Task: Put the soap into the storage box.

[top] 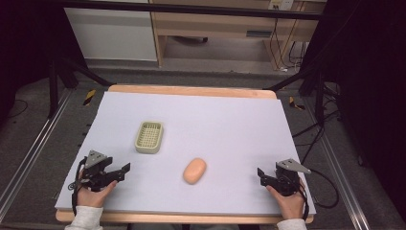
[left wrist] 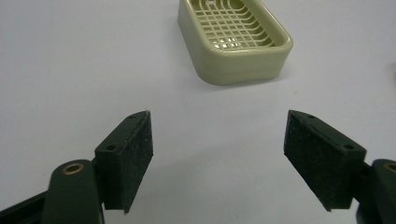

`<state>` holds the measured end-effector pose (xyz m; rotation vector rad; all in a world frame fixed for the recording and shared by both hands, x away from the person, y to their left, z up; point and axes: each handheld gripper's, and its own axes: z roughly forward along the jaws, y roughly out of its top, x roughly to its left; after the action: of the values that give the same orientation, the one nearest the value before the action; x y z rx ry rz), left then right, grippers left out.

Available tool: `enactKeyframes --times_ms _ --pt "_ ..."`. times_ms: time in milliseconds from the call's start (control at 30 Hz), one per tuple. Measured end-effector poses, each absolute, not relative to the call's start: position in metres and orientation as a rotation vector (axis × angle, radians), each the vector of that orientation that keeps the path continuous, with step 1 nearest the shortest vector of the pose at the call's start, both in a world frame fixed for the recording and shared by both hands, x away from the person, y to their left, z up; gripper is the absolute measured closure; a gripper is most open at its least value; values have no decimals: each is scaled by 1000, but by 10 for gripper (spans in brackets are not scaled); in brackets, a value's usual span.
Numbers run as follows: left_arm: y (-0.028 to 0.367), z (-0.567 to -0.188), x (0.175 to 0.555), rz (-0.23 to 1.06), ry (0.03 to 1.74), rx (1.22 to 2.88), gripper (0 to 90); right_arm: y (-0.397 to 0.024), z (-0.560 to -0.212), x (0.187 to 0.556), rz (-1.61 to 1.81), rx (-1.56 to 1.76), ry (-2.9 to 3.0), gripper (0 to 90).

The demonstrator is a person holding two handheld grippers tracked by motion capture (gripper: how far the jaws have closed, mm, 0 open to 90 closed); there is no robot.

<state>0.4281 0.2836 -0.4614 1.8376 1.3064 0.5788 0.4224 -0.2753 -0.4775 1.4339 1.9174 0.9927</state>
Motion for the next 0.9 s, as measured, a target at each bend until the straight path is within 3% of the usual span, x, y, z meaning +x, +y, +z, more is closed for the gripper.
enactKeyframes --times_ms 900 --pt "248 -454 419 583 1206 1886 278 -268 -478 416 999 1393 1920 226"
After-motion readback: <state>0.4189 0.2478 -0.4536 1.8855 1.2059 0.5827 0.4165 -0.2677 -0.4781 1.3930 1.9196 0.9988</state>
